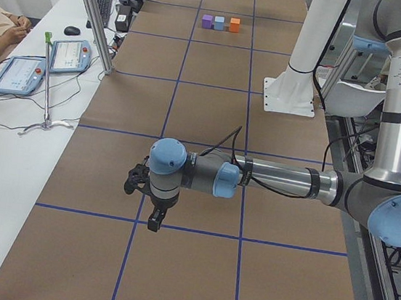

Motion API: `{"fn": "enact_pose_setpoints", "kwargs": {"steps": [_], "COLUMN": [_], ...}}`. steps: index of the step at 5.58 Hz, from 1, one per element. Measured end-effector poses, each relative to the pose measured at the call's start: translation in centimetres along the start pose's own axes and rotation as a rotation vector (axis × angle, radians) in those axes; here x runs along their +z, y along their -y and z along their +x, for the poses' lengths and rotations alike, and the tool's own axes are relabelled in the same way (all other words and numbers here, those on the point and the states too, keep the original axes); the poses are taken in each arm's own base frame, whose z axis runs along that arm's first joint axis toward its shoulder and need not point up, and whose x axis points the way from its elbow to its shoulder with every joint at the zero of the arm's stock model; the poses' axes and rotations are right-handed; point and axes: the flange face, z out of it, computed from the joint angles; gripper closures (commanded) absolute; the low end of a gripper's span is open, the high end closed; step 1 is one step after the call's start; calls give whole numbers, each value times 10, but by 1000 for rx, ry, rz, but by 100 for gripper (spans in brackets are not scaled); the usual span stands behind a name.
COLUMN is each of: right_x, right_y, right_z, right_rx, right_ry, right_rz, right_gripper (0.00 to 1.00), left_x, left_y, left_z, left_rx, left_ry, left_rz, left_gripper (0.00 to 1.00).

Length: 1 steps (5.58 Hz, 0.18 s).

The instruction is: Place blue block between orange and purple blocks

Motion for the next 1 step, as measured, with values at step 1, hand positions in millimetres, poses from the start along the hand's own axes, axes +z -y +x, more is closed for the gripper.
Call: {"fn": "enact_pose_setpoints", "kwargs": {"steps": [1], "right_x": [0], "right_y": [0], "right_z": [0], "right_rx": [0], "right_ry": [0], "right_rz": [0], "right_gripper": [0], "left_x": [0], "left_y": [0], "left_z": [0], "left_rx": [2], "left_ry": [0], "left_rz": [0], "left_gripper": [0]}}
